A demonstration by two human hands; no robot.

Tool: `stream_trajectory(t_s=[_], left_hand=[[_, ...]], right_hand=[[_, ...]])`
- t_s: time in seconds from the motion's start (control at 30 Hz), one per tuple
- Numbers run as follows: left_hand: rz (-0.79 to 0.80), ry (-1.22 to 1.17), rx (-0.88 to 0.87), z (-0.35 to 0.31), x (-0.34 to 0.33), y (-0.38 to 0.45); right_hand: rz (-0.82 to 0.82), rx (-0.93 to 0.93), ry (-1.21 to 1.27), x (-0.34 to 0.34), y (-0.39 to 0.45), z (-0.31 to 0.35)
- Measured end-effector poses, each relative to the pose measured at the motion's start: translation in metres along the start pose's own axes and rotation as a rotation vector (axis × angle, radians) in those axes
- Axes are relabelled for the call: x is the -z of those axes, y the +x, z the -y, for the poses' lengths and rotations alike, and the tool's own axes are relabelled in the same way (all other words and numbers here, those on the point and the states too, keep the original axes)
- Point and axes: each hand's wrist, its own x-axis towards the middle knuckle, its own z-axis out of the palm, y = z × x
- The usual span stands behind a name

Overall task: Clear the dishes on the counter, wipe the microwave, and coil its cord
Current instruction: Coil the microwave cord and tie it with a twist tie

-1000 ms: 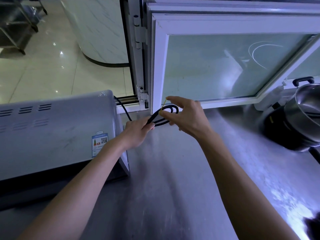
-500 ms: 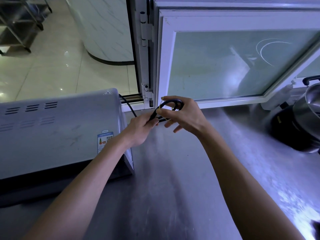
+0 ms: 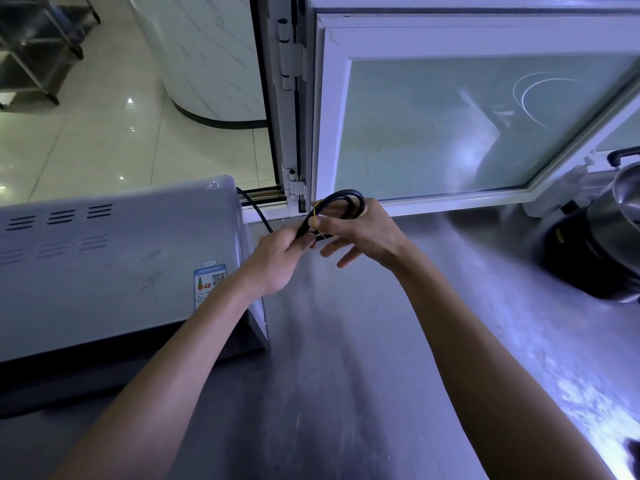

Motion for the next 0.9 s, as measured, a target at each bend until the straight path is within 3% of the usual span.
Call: stream_trajectory(t_s=[0.47,0.9], left_hand=[[-0.062,-0.131,0.009,-0.001,-0.001,-0.002],[-0.184,-0.196,0.113,0.005,0.002,0.012]], right_hand=[[0.064,-0.062,0.165,0.01,-0.004,-0.03],[-0.318,0.186,-0.02,-0.019,0.001,-0.017]])
